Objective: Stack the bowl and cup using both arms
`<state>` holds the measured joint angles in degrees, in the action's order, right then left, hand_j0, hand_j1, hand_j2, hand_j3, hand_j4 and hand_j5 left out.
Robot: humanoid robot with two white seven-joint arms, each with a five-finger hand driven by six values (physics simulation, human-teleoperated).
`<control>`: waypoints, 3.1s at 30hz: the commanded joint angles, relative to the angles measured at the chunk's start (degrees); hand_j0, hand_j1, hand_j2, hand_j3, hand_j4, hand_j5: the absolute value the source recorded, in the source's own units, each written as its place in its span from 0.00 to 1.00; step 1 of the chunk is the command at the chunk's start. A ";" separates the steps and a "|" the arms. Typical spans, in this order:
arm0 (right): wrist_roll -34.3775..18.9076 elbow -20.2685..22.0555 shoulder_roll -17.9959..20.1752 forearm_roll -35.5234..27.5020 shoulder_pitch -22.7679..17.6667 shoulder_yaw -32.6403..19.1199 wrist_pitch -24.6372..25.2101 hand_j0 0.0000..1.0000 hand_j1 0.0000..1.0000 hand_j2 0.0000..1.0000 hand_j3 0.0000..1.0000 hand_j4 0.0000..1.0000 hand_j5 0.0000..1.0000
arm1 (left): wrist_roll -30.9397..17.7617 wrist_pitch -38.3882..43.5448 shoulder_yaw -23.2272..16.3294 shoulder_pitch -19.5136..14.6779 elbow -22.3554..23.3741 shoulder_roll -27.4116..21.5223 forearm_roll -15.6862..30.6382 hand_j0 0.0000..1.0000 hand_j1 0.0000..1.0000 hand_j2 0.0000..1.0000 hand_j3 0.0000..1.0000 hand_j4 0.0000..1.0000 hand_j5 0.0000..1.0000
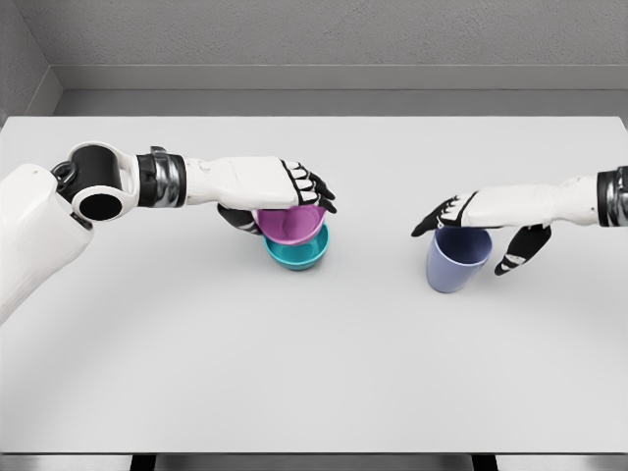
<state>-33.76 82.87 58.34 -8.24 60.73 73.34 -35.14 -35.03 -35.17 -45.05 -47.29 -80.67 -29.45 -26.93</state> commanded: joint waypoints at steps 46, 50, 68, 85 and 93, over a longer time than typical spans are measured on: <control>0.19 -1.83 -2.09 1.47 0.09 0.31 0.14 0.88 0.88 0.88 0.88 0.88 0.88 | 0.03 0.17 15.16 11.07 5.00 -24.25 14.98 1.00 1.00 1.00 1.00 1.00 1.00; 0.10 -1.83 -2.09 1.47 0.18 0.31 0.14 0.86 0.86 0.86 0.86 0.86 0.86 | 0.03 0.17 15.16 11.25 4.91 -24.25 14.98 1.00 1.00 1.00 1.00 1.00 1.00; 0.01 -1.48 -2.00 1.64 0.88 0.23 0.14 0.75 0.75 0.75 0.75 0.75 0.75 | 0.03 0.17 18.59 12.30 6.58 -24.07 17.44 1.00 1.00 1.00 1.00 1.00 1.00; 0.10 1.86 -2.00 1.73 2.90 0.40 0.14 0.69 0.69 0.69 0.69 0.69 0.69 | 0.03 0.17 18.50 12.22 6.49 -23.90 17.53 1.00 1.00 1.00 1.00 1.00 1.00; 0.01 4.32 -2.27 1.73 5.01 0.40 0.14 0.69 0.69 0.69 0.69 0.69 0.69 | 0.03 0.17 18.50 12.22 6.49 -23.46 17.53 1.00 1.00 1.00 1.00 1.00 1.00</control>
<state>-33.71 86.83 56.07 -6.11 66.09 73.79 -35.15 -35.03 -35.16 -26.55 -35.07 -74.17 -52.89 -9.81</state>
